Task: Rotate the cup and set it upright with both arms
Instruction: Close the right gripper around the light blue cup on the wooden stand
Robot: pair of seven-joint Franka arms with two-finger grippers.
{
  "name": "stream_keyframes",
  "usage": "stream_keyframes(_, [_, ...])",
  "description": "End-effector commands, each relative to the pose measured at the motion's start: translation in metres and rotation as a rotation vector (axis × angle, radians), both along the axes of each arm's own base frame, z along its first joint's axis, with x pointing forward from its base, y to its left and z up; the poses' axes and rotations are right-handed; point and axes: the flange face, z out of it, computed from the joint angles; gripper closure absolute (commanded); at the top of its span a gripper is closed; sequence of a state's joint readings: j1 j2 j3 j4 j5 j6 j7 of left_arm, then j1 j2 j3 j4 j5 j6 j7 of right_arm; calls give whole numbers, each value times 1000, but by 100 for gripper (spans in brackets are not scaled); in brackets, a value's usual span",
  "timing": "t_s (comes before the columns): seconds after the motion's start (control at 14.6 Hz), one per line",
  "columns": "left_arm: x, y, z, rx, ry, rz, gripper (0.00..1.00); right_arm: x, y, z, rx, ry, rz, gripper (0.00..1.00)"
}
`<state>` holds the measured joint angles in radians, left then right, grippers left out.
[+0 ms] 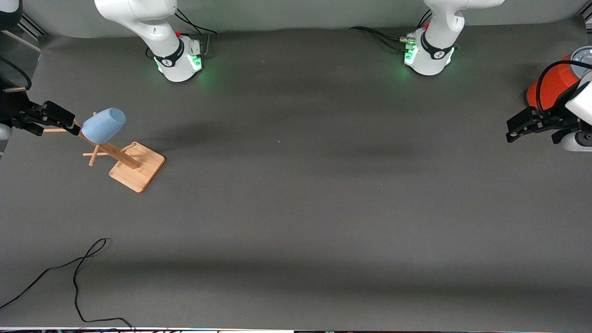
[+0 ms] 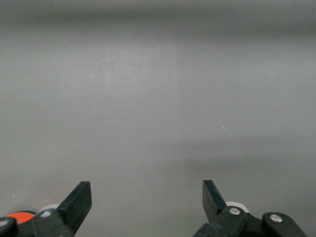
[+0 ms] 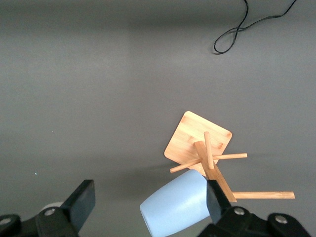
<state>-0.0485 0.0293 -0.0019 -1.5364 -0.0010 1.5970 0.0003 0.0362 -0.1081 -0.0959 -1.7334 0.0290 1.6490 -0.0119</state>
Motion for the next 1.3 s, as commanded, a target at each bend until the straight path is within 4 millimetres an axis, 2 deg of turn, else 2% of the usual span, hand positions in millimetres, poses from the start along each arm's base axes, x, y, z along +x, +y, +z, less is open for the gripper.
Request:
stream_keyframes(0.0, [0, -1, 5, 5, -1, -14, 0, -1, -1, 2, -19, -1, 24, 0])
stream_keyframes(0.34, [0, -2, 5, 5, -1, -15, 0, -9, -11, 6, -18, 15, 18, 0])
stream_keyframes(0.48, [0, -2, 5, 5, -1, -15, 0, -14, -27, 6, -4, 31, -52, 0])
stream_keyframes(0.62, [0, -2, 5, 5, -1, -15, 0, -25, -37, 5, 9, 76, -207, 0])
stream_keyframes(0.96, [0, -2, 5, 5, -1, -15, 0, -64, -35, -10, 82, 156, -717, 0])
stream_keyframes(1.1, [0, -2, 5, 5, -3, -15, 0, -74, -51, -22, 119, 159, -805, 0])
stream_keyframes(1.24, [0, -2, 5, 5, -3, -15, 0, -84, -61, -43, 195, 183, -845, 0])
